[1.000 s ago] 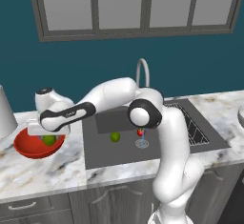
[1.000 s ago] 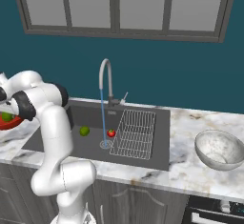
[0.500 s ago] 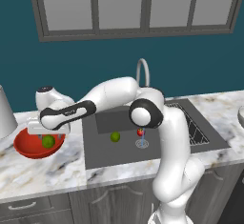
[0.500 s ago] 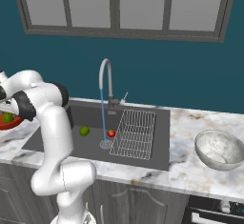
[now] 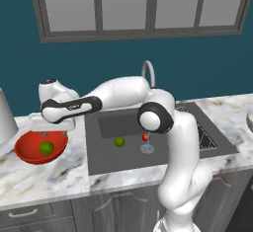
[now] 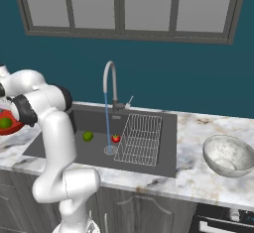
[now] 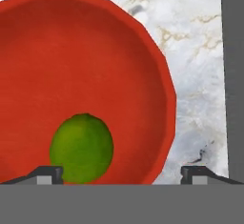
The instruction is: Pick the limes from the sink and place them in one bowl. Place the tomato in the other bowl. Then turn off the sink faucet.
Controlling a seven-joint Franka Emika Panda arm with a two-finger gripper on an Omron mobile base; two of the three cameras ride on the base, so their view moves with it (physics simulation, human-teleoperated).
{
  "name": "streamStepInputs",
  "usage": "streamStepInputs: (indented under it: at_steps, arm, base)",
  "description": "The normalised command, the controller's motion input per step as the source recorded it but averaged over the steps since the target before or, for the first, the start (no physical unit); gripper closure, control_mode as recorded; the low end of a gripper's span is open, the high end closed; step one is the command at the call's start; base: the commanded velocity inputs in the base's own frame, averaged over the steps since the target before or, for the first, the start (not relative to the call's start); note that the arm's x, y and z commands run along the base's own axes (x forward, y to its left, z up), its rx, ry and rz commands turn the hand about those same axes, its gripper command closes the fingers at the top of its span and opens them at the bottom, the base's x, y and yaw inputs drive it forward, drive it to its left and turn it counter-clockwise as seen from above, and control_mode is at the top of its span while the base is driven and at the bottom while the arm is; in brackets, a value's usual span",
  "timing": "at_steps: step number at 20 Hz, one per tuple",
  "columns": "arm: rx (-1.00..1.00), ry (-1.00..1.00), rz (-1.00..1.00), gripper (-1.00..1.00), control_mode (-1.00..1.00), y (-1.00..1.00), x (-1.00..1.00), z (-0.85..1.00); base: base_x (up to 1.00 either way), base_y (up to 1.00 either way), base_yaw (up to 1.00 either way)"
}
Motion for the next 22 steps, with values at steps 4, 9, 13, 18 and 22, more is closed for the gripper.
streamStepInputs:
  at_steps: [4,9,13,18,22]
  arm:
    - [0.0,0.0,0.0,-1.0,-1.0,-0.65,-0.07,0.15]
    - [-0.01,0.0,0.0,-1.0,-1.0,-0.86,-0.06,0.0]
    - [-0.02,0.0,0.0,-1.0,-1.0,-0.96,-0.02,0.0]
    - [-0.01,0.0,0.0,-1.0,-1.0,-0.83,0.0,-0.13]
    - [0.0,0.0,0.0,-1.0,-1.0,-0.82,0.0,-0.32]
  base:
    - [0.0,0.0,0.0]
    - [0.0,0.0,0.0]
    - [0.0,0.0,0.0]
    - [0.0,0.0,0.0]
    - [0.0,0.0,0.0]
